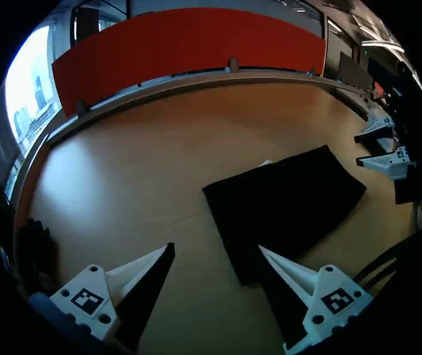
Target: Fold towel
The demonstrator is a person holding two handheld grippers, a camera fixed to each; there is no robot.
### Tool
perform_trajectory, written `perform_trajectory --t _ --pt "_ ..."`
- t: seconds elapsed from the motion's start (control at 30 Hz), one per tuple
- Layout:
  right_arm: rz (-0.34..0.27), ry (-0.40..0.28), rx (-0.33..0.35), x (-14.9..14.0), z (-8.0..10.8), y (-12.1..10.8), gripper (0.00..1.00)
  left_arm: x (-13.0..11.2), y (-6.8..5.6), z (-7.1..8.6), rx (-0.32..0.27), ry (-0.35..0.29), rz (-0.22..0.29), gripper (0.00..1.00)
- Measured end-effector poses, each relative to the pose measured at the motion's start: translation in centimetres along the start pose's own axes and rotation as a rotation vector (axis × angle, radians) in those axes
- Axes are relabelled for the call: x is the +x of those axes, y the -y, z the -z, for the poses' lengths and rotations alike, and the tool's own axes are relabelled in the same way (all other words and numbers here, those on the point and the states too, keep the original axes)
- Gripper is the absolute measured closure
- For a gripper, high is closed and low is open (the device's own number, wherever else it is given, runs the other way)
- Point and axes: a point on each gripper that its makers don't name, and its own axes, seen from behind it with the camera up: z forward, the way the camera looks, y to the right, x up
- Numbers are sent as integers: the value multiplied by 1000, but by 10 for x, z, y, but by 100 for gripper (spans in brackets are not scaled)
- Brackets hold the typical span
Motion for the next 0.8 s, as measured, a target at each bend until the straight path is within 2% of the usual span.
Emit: perform_trajectory --t 0.3,0.8 --pt "-39 -8 11 -6 6 6 5 -13 -3 12 12 -4 36 6" --pt "10 2 92 -18 7 23 5 -36 4 35 60 -13 119 6"
